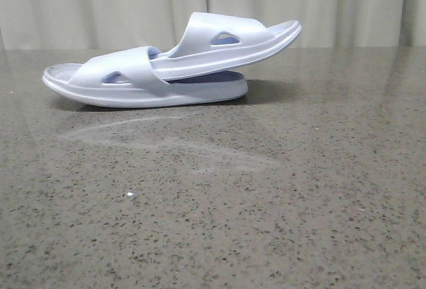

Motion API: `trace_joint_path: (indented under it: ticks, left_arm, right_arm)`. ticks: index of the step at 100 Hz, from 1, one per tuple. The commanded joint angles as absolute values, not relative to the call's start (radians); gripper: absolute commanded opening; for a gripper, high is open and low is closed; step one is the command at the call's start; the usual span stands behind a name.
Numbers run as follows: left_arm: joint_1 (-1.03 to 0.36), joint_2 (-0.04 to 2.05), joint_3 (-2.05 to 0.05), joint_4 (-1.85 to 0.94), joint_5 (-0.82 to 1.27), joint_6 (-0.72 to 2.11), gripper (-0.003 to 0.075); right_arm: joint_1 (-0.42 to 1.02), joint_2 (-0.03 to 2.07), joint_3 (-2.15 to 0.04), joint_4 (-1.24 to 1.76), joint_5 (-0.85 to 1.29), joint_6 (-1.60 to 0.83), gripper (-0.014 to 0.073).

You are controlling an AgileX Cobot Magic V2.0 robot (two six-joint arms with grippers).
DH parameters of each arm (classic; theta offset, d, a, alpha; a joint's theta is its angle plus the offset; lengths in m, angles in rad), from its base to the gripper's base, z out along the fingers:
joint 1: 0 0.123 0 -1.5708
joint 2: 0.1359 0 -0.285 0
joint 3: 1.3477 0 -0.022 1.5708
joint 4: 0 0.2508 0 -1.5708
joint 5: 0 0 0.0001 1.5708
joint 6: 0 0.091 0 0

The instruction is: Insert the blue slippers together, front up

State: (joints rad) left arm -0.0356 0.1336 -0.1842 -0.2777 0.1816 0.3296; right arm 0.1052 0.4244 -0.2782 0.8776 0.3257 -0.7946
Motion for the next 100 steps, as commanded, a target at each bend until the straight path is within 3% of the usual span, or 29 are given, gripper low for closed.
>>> trace_joint_path:
  ticks: [1, 20, 31, 100]
  left_arm:
    - [-0.028, 0.089, -0.140, -0.103, 0.030, 0.175, 0.0015]
    - [0.020, -0.001, 0.015, -0.041, -0.016, 0.131, 0.0015]
    - [0.042, -0.034, 0.013, -0.041, 0.092, 0.129, 0.0015]
    - [0.044, -0.034, 0.013, -0.070, 0.085, 0.129, 0.0015]
  right_arm:
    - [0.107, 0.426, -0.304, 0.898, 0.283, -0.794, -0.0078]
    - [0.107, 0.426, -0.304, 0.898, 0.283, -0.794, -0.0078]
    - [0.107, 0.426, -0.304, 0.898, 0.282, -0.794, -0.0078]
    - [0.107, 0.426, -0.304, 0.898, 0.286, -0.794, -0.0078]
